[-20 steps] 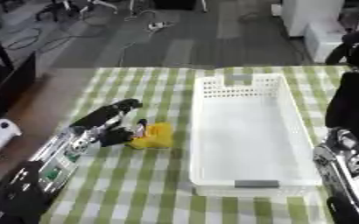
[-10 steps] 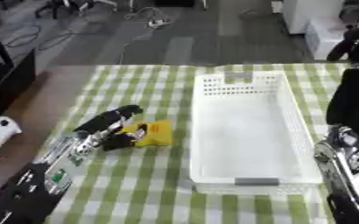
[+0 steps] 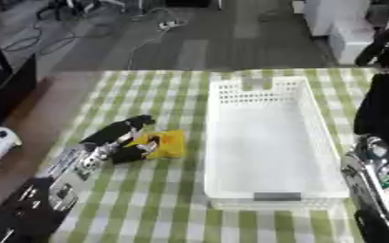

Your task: Pick up objects on the table and place them in the box.

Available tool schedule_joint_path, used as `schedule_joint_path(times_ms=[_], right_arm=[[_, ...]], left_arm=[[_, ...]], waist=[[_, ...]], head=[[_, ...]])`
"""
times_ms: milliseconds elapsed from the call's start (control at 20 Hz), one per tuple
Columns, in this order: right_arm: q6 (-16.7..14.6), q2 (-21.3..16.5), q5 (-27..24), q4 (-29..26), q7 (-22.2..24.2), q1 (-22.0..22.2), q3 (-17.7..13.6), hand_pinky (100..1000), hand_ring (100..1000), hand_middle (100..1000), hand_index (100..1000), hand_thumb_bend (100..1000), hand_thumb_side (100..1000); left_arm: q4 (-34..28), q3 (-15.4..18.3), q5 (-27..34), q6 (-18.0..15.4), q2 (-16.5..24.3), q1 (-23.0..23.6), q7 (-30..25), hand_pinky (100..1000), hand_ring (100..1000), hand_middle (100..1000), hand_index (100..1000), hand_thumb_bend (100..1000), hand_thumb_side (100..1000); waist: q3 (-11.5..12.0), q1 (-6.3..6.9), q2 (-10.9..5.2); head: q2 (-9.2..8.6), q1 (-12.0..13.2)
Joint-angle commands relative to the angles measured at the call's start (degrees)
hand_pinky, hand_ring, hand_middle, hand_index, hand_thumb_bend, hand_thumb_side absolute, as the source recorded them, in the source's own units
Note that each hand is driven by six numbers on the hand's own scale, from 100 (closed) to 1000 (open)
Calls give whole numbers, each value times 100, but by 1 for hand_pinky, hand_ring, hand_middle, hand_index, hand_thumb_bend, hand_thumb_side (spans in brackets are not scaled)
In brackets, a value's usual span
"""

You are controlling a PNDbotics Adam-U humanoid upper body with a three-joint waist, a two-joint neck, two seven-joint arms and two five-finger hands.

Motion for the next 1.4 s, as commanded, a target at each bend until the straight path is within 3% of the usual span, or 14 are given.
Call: schedule_joint_path(times_ms=[50,500,950,1400], right_arm=[[22,-25,-26,-76,10,-129,-21,312,505,540,646,100,776],[53,-3,-55,-76,-53,-179,-37,315,506,540,639,100,780],[180,1,3,-76,-617,-198,-90,321,509,541,640,100,797],[218,7,88,-76,-765,-225,-54,323,509,540,640,100,798]], left_arm=[[27,37,-86,-48,39,-66,12,1000,1000,1000,1000,100,1000],[229,66,-191,-142,12,-51,69,1000,1000,1000,1000,100,1000],[383,82,-258,-215,2,-79,44,1000,1000,1000,1000,100,1000],[502,88,-338,-261,-50,-93,73,1000,1000,1000,1000,100,1000]], waist=[[-20,-24,-32],[-70,-34,1],[-97,-37,15],[-114,-32,17]], head=[[20,59],[87,37],[125,39],[102,27]])
